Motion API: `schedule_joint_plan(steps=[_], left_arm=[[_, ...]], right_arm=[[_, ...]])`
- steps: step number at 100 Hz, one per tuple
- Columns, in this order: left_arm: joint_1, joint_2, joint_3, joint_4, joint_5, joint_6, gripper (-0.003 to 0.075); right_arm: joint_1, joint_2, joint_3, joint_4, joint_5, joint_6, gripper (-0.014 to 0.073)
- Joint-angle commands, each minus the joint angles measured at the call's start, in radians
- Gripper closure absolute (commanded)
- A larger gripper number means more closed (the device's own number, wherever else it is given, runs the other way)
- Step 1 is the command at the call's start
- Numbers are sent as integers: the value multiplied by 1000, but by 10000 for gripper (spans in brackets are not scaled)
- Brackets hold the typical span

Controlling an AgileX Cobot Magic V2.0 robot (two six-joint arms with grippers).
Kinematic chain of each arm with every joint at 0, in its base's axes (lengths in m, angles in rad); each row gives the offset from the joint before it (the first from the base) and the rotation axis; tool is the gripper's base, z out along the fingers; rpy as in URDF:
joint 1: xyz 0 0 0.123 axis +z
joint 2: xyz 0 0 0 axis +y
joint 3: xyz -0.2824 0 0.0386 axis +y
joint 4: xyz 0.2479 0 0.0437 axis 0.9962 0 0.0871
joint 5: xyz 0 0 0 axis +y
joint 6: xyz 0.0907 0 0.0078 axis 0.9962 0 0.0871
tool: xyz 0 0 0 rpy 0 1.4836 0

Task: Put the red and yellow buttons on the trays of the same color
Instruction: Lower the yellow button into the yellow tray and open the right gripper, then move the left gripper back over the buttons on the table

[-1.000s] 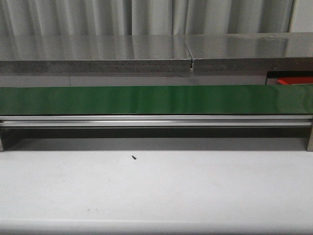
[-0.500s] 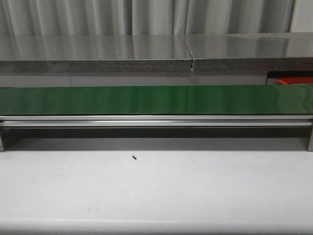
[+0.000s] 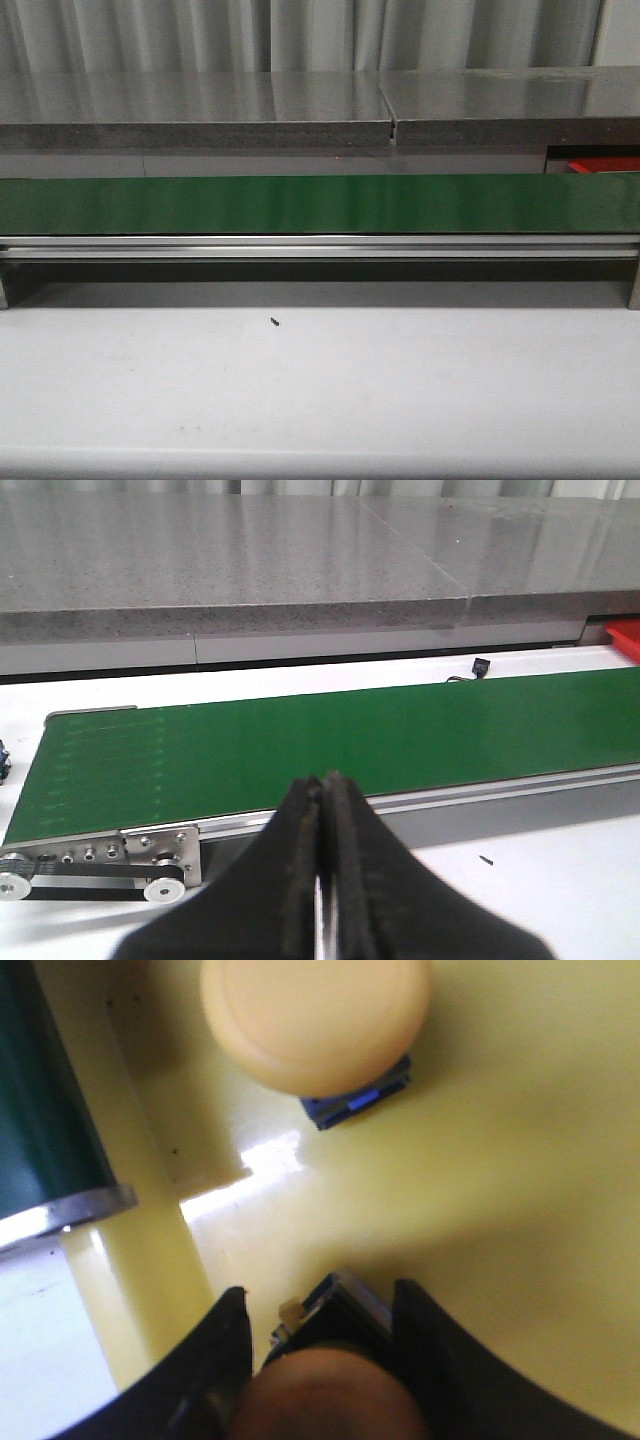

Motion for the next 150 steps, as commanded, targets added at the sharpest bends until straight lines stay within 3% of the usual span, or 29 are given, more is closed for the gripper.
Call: schedule_joint_plan(steps=[1, 7, 16, 39, 82, 104, 116, 142, 147, 150], left_arm=[[-7, 5, -27, -31, -50, 2, 739], [-7, 5, -27, -31, -50, 2, 739], [-7, 5, -27, -31, -50, 2, 739], [-7, 5, -27, -31, -50, 2, 739], [-7, 5, -27, -31, -50, 2, 739], [-7, 5, -27, -31, -50, 2, 739], [-7, 5, -27, -31, -50, 2, 739], [-7, 5, -27, -31, -50, 2, 739], [-7, 5, -27, -31, -50, 2, 739], [-7, 5, -27, -31, -50, 2, 739]], right_arm=[[-5, -29, -23, 11, 4, -1, 206], [-5, -31, -23, 13, 11, -1, 95], [-5, -49, -25, 17, 12, -1, 13], [31, -186, -62, 21, 18, -24, 10], [340, -554, -50, 32, -41, -153, 10], [403, -711, 29, 32, -48, -178, 13], [403, -795, 97, 32, -62, -178, 108], [403, -924, 162, 32, -93, -178, 640], [403, -929, 162, 32, -98, -178, 718], [403, -930, 162, 32, -100, -178, 709]])
